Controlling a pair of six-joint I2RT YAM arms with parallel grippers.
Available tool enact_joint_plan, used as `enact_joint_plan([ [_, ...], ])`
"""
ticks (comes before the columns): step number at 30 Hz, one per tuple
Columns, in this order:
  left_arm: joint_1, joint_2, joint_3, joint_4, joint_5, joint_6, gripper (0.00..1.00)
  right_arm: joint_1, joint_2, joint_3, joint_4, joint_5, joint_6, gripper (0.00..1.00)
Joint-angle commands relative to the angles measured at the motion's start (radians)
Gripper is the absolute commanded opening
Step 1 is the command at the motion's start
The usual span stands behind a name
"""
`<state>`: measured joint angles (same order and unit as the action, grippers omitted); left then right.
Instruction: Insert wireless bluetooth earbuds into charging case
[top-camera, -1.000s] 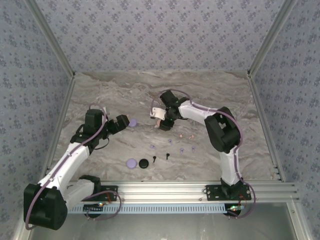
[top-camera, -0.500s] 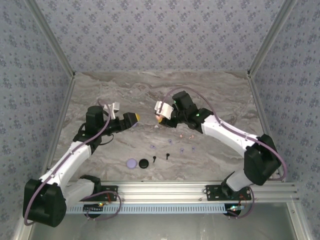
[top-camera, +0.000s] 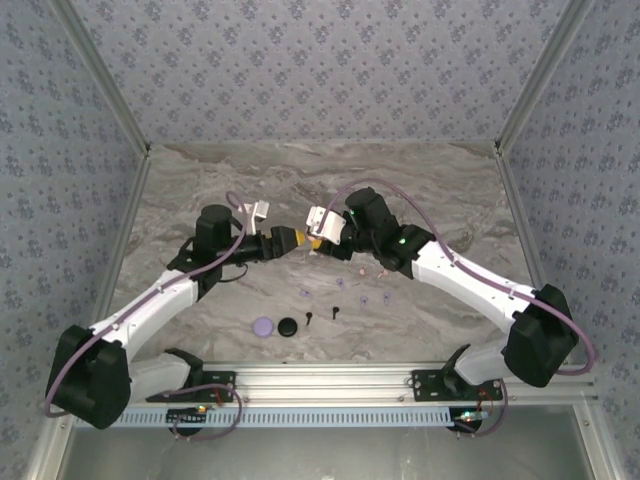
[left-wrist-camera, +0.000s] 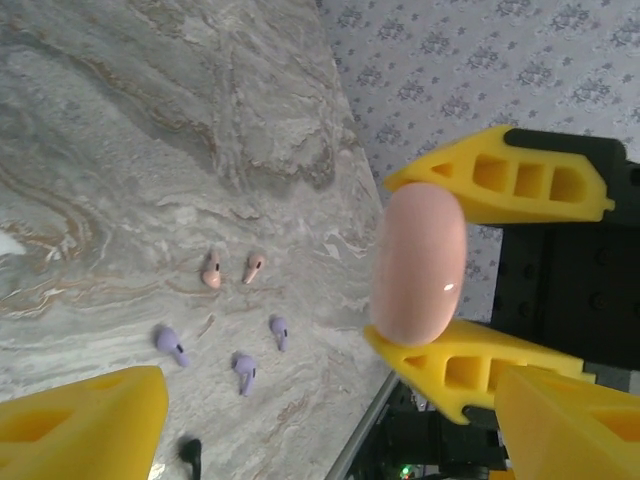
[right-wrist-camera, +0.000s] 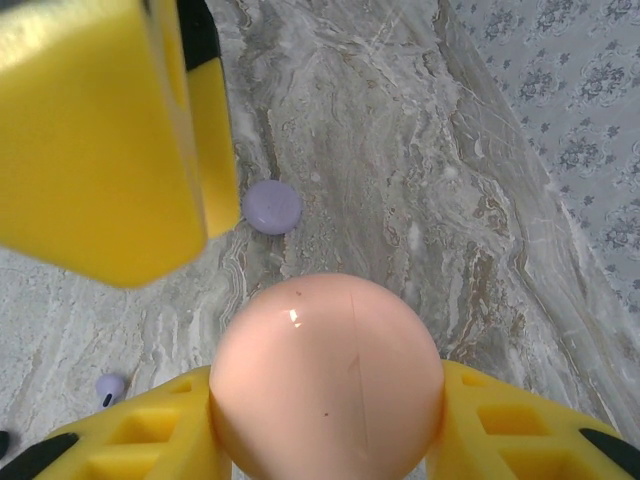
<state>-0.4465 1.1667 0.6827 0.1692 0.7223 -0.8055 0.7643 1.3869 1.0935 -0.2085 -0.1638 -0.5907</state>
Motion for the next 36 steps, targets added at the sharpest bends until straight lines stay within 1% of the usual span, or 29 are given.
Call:
enact_joint_plan([
  [1,-0.019,0.024,0.052,0.041,0.024,0.006,0.81,0.012,-0.028,-0.008,0.01,0.014,0.01,0.45],
  [11,-0.057,0.076,0.1,0.054,0.019,0.008,0.7,0.025,-0.029,-0.009,0.012,0.012,0.01,0.46],
  [21,-0.079,0.105,0.12,0.061,0.023,0.009,0.51,0.027,-0.023,-0.009,0.027,0.021,0.023,0.47],
  [26,-0.081,0.103,0.116,0.081,0.026,0.005,0.41,0.027,-0.022,-0.009,0.024,-0.003,0.034,0.48],
  [32,-0.082,0.084,0.105,0.111,0.007,0.002,0.29,0.018,-0.031,-0.009,-0.012,-0.027,0.064,0.53],
  [36,-0.081,0.044,0.076,0.146,-0.027,0.013,0.23,0.005,-0.078,-0.03,-0.032,-0.049,0.099,0.66],
])
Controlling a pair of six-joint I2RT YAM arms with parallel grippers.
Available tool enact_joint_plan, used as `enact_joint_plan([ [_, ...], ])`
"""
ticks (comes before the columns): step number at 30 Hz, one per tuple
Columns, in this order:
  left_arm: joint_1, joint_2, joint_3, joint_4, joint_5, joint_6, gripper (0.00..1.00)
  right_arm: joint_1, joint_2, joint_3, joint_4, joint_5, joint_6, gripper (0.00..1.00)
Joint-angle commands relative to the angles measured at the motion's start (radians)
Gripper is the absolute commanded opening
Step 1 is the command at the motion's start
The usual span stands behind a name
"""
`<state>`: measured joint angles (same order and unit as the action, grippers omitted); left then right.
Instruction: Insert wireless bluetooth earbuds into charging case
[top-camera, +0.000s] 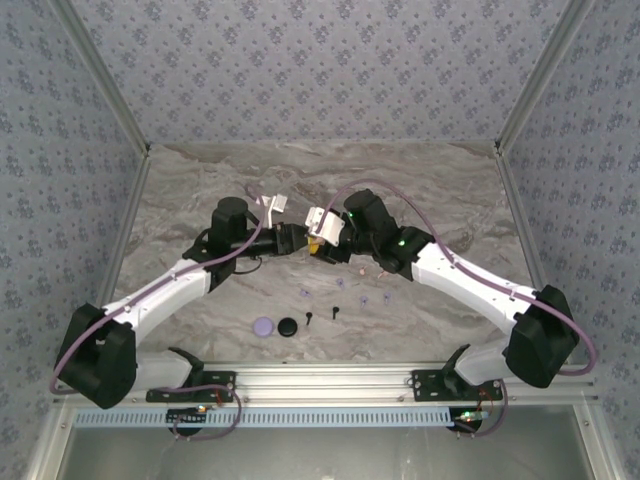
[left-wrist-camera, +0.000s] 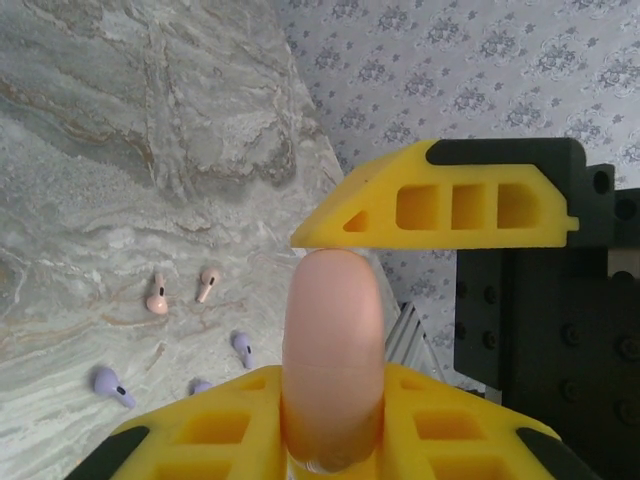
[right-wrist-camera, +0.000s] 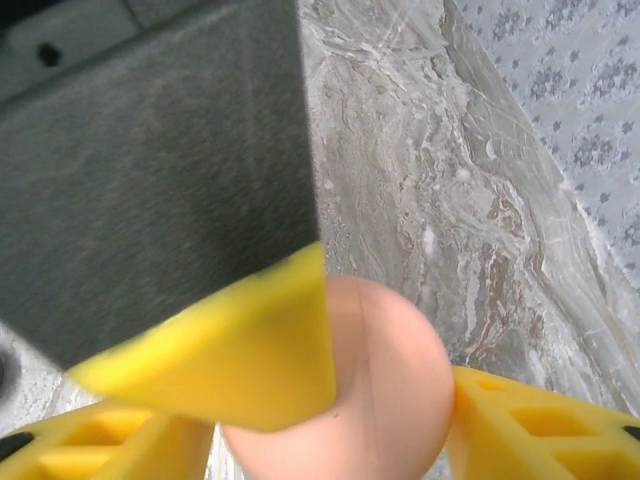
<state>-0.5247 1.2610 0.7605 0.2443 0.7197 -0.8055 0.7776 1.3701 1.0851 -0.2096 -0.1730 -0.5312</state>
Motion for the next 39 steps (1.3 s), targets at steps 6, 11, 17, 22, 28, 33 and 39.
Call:
enact_joint_plan([
  [6,-0.004,-0.146,-0.077,0.127,-0.151,0.112,0.0,-0.12,-0.211,-0.101,-0.01,-0.243,0.195,0.88],
  [11,-0.01,-0.265,-0.188,0.289,-0.259,0.234,0.0,-0.221,-0.306,-0.155,0.073,-0.441,0.422,0.92],
  [17,-0.049,-0.407,-0.284,0.398,-0.3,0.481,0.0,-0.239,-0.322,-0.257,0.344,-0.493,0.633,0.93],
  [22,-0.128,-0.446,-0.278,0.348,-0.273,0.699,0.0,-0.185,-0.254,-0.227,0.378,-0.469,0.643,0.93],
  [28,-0.15,-0.431,-0.252,0.32,-0.249,0.748,0.0,-0.15,-0.203,-0.189,0.417,-0.447,0.632,0.93],
  [33,-0.161,-0.417,-0.244,0.317,-0.234,0.757,0.0,-0.147,-0.178,-0.172,0.441,-0.443,0.641,0.92],
  [39,-0.165,-0.407,-0.238,0.315,-0.229,0.765,0.0,-0.147,-0.165,-0.152,0.438,-0.43,0.639,0.91],
])
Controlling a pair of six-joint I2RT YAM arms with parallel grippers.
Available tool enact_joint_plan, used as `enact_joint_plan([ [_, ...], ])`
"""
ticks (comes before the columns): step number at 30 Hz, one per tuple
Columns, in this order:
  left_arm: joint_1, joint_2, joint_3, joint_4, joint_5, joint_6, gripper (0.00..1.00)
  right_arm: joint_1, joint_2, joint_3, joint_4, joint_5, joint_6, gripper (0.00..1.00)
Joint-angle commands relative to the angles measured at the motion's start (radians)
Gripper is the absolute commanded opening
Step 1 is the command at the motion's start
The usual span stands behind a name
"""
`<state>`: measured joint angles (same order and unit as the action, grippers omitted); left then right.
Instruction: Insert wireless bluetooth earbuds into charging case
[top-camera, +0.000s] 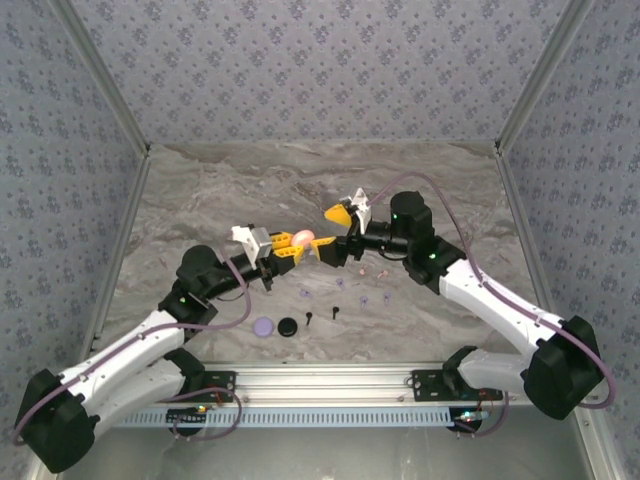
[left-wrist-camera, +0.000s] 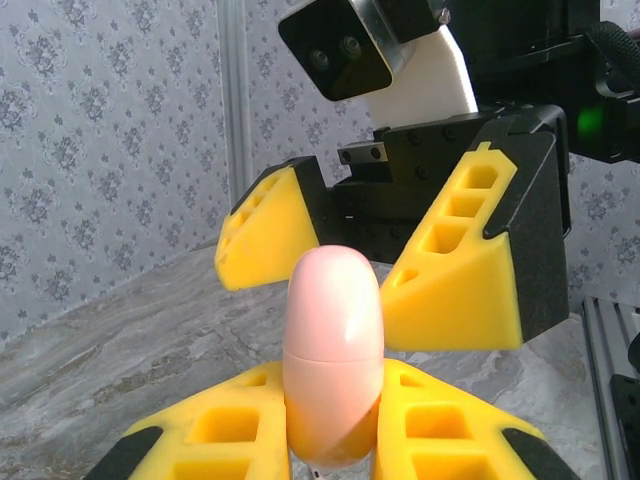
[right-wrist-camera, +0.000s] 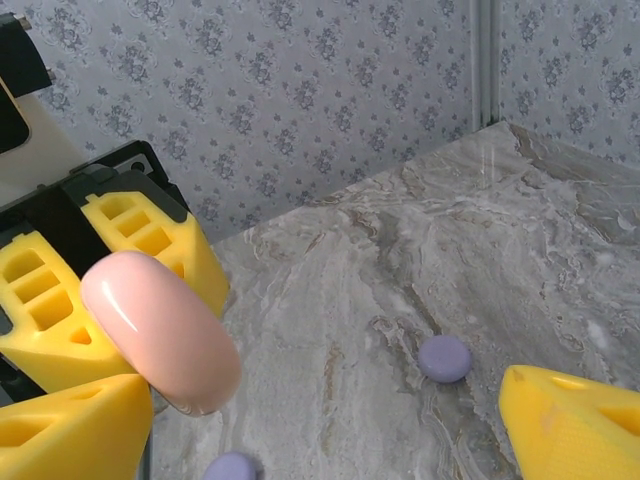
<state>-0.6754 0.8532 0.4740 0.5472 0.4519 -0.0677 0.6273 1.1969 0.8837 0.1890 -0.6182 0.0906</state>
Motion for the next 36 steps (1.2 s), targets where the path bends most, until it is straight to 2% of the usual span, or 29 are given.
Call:
enact_joint_plan([
  [1,-0.014,0.003,0.049,0.013,0.04,0.028,0.0,0.003,0.01,0.055,0.037,0.018,0.015,0.91],
  [13,-0.016,0.013,0.051,0.0,0.044,0.036,0.0,-0.011,0.025,0.11,-0.024,0.027,-0.006,0.91],
  [19,-0.018,0.012,0.033,-0.01,0.015,0.034,0.0,-0.036,-0.053,0.085,-0.09,0.029,0.004,0.91],
  [25,-0.024,0.008,-0.021,0.025,-0.007,0.01,0.0,-0.115,-0.111,0.078,-0.324,0.142,0.086,0.85],
  [27,-0.027,0.007,-0.036,0.037,-0.01,0.003,0.0,-0.136,-0.095,0.078,-0.425,0.22,0.116,0.81],
  [31,-0.034,0.007,-0.04,0.024,-0.011,0.0,0.0,-0.141,0.007,0.113,-0.659,0.409,0.146,0.72],
  [36,-0.046,0.013,-0.041,0.022,-0.017,0.003,0.0,-0.14,0.201,0.177,-0.821,0.499,0.133,0.66],
])
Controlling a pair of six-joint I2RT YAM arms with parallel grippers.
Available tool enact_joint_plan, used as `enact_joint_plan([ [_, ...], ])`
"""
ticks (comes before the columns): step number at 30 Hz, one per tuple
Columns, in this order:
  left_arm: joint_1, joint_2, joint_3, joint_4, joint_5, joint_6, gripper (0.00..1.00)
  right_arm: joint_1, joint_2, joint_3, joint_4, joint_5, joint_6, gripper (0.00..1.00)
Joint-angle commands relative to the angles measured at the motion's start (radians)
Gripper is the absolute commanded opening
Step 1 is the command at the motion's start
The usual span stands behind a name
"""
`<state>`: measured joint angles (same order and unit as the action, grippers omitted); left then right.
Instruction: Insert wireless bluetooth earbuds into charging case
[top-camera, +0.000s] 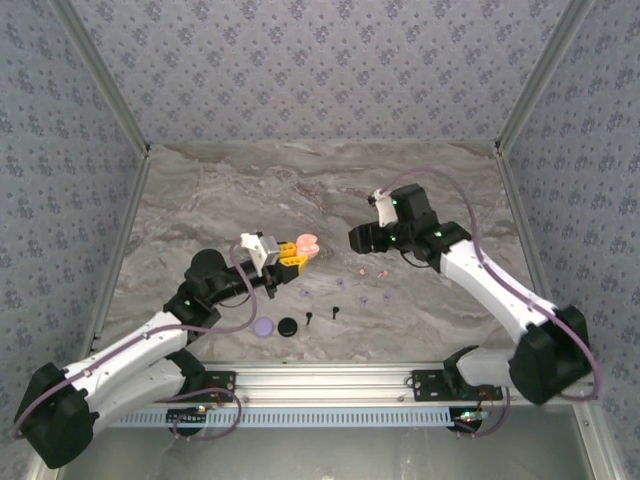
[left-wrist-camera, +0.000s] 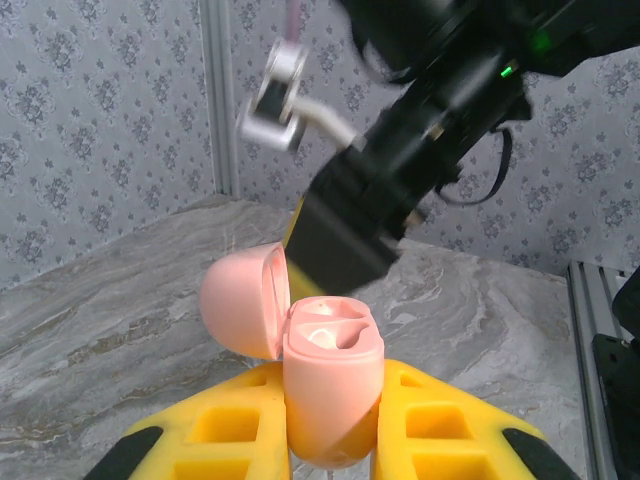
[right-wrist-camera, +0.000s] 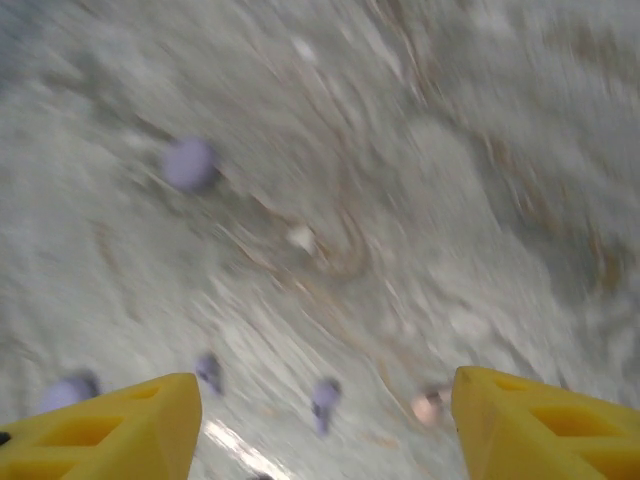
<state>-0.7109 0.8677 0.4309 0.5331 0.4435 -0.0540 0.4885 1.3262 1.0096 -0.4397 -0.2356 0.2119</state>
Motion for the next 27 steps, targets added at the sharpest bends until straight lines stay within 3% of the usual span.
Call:
enact_joint_plan([
  [1,-0.013,-0.001,0.002,0.036,-0.01,-0.011,0.0,0.0,0.101,0.056,-0.206,0.15,0.016,0.65],
  [12,-0.021,0.007,0.008,0.033,-0.022,-0.008,0.0,-0.032,0.263,0.007,-0.142,0.248,0.065,0.49],
  [27,-0.025,0.028,0.018,0.031,-0.02,-0.011,0.0,-0.032,0.375,-0.029,-0.119,0.272,0.105,0.44],
])
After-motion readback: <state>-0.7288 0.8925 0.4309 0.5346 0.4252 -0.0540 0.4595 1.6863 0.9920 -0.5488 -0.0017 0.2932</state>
